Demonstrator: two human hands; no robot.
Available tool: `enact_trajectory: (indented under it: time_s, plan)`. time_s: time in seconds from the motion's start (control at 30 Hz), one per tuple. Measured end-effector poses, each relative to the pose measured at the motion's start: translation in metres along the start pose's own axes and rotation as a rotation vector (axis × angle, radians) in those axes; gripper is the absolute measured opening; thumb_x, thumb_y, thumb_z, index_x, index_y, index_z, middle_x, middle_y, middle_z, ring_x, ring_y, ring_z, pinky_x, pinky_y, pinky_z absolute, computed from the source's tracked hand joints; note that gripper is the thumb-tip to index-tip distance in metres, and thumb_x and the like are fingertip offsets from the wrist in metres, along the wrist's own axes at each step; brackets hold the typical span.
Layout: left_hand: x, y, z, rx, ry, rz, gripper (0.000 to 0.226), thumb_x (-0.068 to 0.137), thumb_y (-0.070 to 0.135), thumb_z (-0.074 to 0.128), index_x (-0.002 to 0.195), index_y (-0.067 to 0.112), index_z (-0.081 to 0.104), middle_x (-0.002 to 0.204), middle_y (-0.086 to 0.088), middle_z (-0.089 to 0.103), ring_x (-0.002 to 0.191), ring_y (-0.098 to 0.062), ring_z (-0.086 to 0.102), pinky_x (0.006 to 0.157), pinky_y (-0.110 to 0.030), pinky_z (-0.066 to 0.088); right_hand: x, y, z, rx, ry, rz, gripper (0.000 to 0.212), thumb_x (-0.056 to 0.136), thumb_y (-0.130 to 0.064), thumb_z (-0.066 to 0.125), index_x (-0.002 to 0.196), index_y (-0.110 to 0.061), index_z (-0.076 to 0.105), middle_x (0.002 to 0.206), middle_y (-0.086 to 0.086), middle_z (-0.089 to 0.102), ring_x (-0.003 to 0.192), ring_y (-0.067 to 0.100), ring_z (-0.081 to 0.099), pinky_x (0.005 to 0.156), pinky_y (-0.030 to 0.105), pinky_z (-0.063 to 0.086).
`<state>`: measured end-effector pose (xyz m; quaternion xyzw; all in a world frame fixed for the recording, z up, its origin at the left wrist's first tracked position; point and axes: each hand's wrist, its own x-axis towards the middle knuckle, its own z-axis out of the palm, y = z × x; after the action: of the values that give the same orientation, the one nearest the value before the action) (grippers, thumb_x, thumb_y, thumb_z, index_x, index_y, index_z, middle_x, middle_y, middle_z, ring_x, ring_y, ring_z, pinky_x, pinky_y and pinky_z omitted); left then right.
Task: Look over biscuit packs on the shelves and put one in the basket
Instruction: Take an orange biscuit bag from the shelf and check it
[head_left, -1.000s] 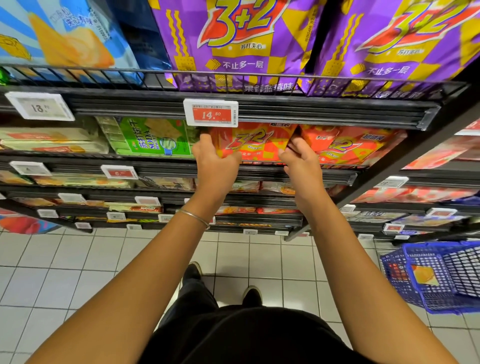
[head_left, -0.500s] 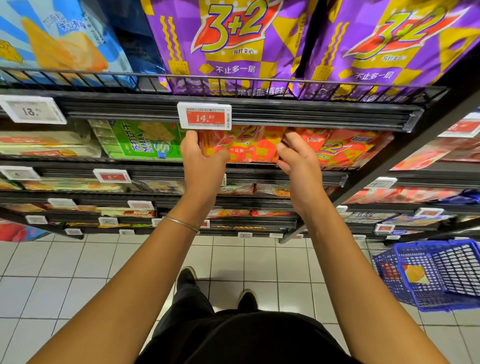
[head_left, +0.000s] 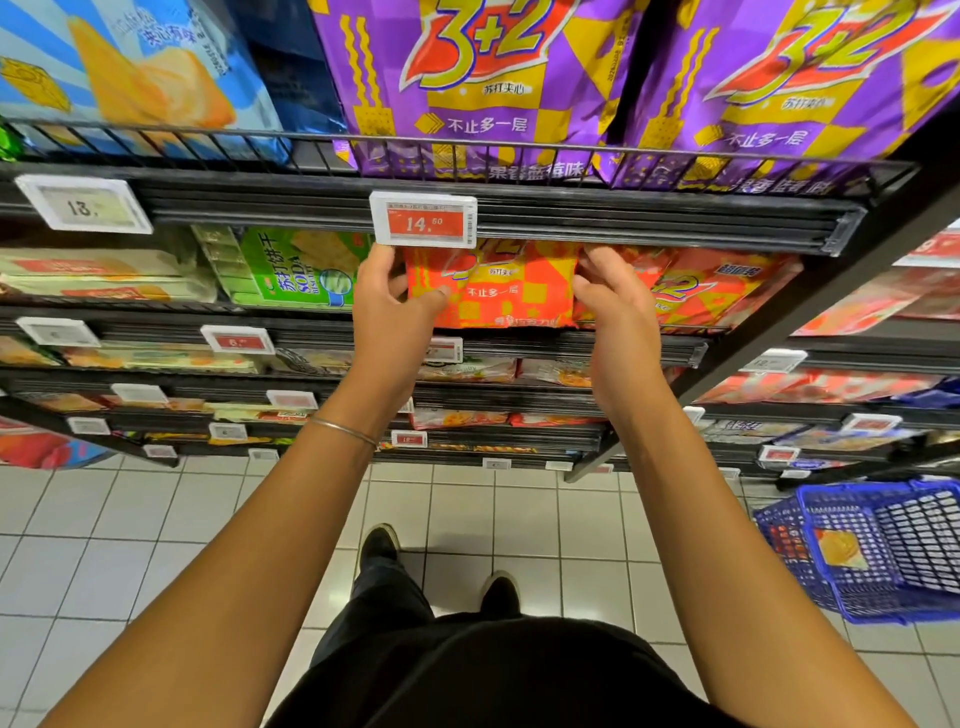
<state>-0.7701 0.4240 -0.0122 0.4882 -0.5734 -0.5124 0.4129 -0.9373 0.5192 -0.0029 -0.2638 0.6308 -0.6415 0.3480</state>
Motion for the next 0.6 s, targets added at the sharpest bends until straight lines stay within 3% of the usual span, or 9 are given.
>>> enact_trajectory:
  time_s: [0.1,0.17,0.23,0.37,0.47,0.6]
  plan:
    - [0.000,-0.009,-0.002,0.012,0.067,-0.051,0.060,0.090,0.001,0.076,0.145,0.011,0.054,0.124,-0.009,0.067,0.099,-0.018,0.066,0.082,-0.033,0.062,-0.003,0.003,-0.001,0.047,0.004,-0.007,0.051,0.080,-0.020,0.063,0.131,-0.022,0.062,0.137,0.007,0.059,0.116,0.003,0.062,0.096,0.019,0.051]
    - [-0.002,-0.016,-0.004,-0.008,0.057,-0.107,0.041,0.094,0.004,0.074,0.133,0.006,0.063,0.111,-0.009,0.074,0.088,-0.013,0.068,0.082,-0.037,0.062,-0.004,0.005,-0.004,-0.019,-0.012,-0.044,0.050,0.089,-0.013,0.064,0.138,-0.016,0.060,0.136,0.009,0.056,0.106,-0.009,0.062,0.088,0.012,0.049]
    - [-0.009,-0.024,-0.005,-0.031,0.031,-0.123,0.024,0.097,0.009,0.072,0.121,0.010,0.069,0.100,0.002,0.077,0.086,-0.008,0.071,0.082,-0.035,0.061,-0.007,0.010,-0.009,-0.074,-0.041,-0.059,0.048,0.097,-0.002,0.061,0.144,-0.010,0.058,0.135,0.010,0.055,0.109,-0.005,0.062,0.092,0.014,0.049]
    - [-0.028,-0.039,-0.009,-0.062,0.057,-0.177,0.037,0.102,0.028,0.068,0.136,0.020,0.057,0.124,0.004,0.072,0.110,-0.012,0.071,0.088,-0.034,0.060,-0.026,0.021,-0.012,-0.099,-0.100,-0.033,0.047,0.100,-0.002,0.061,0.144,-0.018,0.059,0.139,0.009,0.054,0.119,0.008,0.061,0.095,0.022,0.053]
    - [-0.040,-0.049,-0.019,-0.071,0.044,-0.226,0.032,0.105,0.034,0.062,0.136,0.027,0.055,0.123,0.008,0.071,0.104,-0.008,0.073,0.081,-0.031,0.061,-0.038,0.031,-0.012,-0.126,-0.131,-0.016,0.045,0.100,-0.009,0.065,0.141,-0.028,0.059,0.142,0.004,0.051,0.125,0.016,0.060,0.100,0.033,0.056]
    - [-0.061,-0.053,-0.040,-0.156,0.034,-0.330,0.017,0.107,0.039,0.056,0.124,0.034,0.057,0.118,0.005,0.075,0.101,-0.016,0.077,0.078,-0.042,0.065,-0.046,0.042,-0.014,-0.109,-0.122,0.066,0.041,0.099,-0.010,0.067,0.138,-0.022,0.066,0.143,0.005,0.055,0.118,0.018,0.067,0.094,0.040,0.061]
